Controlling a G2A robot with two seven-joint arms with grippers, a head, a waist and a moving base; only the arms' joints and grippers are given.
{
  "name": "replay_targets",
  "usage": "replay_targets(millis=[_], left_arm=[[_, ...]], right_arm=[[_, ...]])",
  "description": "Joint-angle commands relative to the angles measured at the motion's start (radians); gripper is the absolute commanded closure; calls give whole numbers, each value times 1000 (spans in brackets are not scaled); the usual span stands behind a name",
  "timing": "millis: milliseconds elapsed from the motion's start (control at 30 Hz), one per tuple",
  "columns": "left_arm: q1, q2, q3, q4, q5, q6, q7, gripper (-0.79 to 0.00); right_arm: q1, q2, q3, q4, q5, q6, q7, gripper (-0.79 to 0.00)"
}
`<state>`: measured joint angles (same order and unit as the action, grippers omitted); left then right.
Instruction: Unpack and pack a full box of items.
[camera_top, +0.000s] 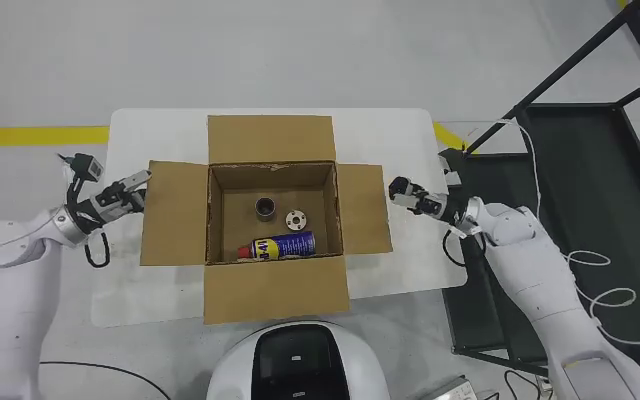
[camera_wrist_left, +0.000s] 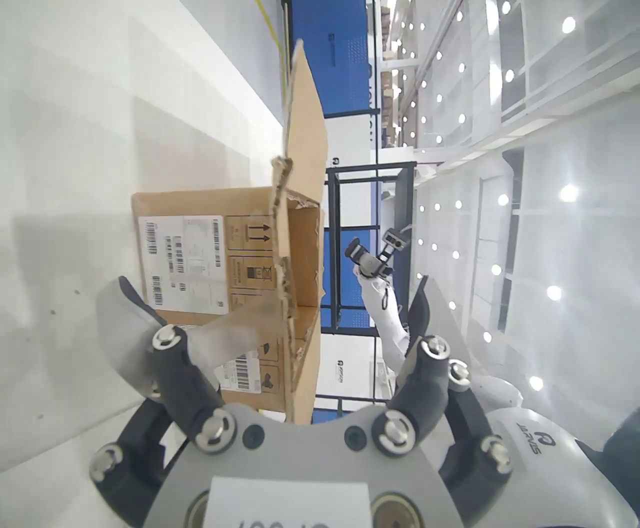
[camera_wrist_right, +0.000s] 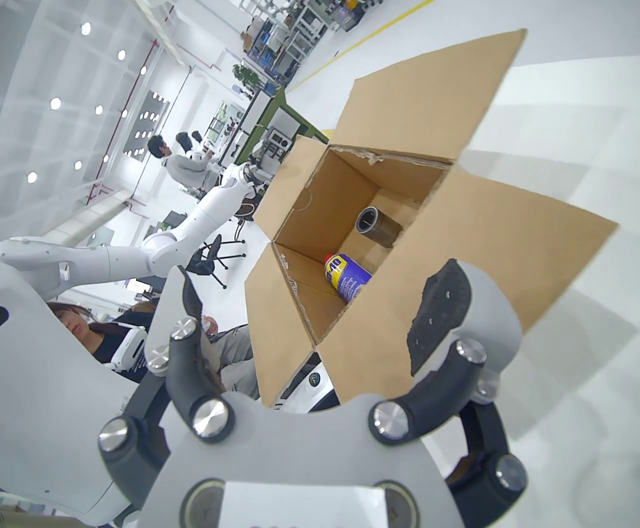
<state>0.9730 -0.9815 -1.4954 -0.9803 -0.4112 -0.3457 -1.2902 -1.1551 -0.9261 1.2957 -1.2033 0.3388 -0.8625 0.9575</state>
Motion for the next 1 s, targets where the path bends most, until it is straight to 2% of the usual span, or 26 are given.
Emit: replay_targets(millis=[0,167,300,433,567,733,967], left_arm=[[3,0,0,-20,-48,14,-34,-785],[28,0,-2,-131,-151,75,-104,-785],[40,-4,37,-211,-151,126,-100,-785],[26,-16,113,-231,-142,179,-87,-785],[0,-30,184,-218,-146,211,-80,-785],[-27,-43,251,-203,-121,215,-68,-785],[-46,-47,277,-183,-95,202,-55,-785]], right_arm=[[3,1,-1,38,10,7,6,-785],[18,-3,-4,143,-10,12,-33,-785],[43,-15,-36,229,-48,35,-80,-785],[77,-35,-91,297,-38,45,-75,-785],[108,-55,-143,340,52,27,16,-785],[127,-63,-192,296,118,36,37,-785],[79,-24,-215,51,208,30,31,-785]])
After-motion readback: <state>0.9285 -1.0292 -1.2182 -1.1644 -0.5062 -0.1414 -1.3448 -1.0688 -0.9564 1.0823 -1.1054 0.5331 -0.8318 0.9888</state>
